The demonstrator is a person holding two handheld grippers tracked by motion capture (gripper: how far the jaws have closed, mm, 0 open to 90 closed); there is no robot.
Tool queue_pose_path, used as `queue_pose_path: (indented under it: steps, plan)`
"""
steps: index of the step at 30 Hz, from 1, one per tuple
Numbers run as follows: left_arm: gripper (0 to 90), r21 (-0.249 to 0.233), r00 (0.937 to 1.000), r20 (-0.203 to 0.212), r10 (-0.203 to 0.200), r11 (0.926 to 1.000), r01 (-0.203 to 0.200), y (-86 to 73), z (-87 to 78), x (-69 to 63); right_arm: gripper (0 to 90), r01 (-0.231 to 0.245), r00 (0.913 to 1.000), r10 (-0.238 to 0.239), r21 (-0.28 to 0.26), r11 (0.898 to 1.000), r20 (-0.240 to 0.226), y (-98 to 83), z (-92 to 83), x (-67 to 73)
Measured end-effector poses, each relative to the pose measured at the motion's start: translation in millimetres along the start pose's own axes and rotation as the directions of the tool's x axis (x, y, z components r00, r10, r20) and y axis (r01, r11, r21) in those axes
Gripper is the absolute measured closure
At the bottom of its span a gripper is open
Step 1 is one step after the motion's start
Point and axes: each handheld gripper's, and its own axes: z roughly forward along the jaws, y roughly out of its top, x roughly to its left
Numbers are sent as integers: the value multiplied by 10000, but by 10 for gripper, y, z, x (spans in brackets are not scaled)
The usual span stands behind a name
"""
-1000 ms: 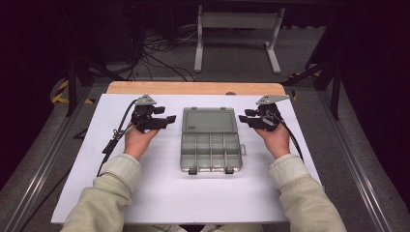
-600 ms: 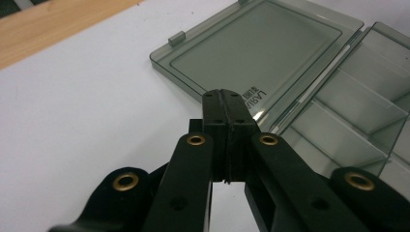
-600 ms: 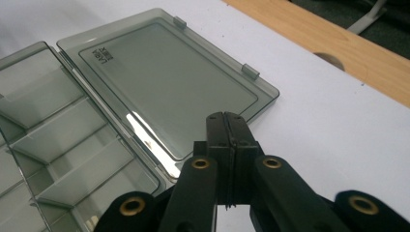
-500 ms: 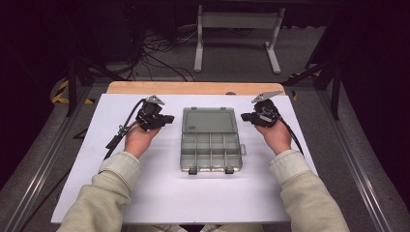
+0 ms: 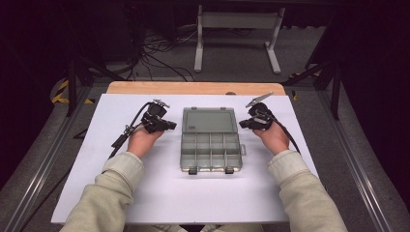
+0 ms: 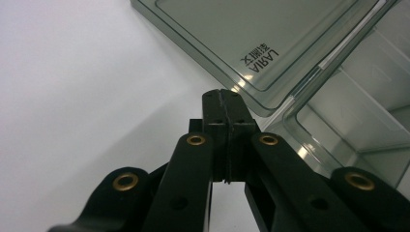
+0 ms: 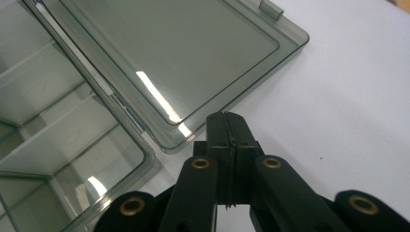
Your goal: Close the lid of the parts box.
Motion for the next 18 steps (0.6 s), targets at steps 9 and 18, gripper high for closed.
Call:
queue_pose_path:
  steps: [9,18]
  plan:
    - [900,92,9982,372,-460,9989,457,-29,126,75,900,-18,9999,22,233,9997,-146,-31,95,-26]
    - [900,200,9991,338,-271,9995,265,-34,234,57,900,-95,9998,106,599,9982,-187,-65,213,-47]
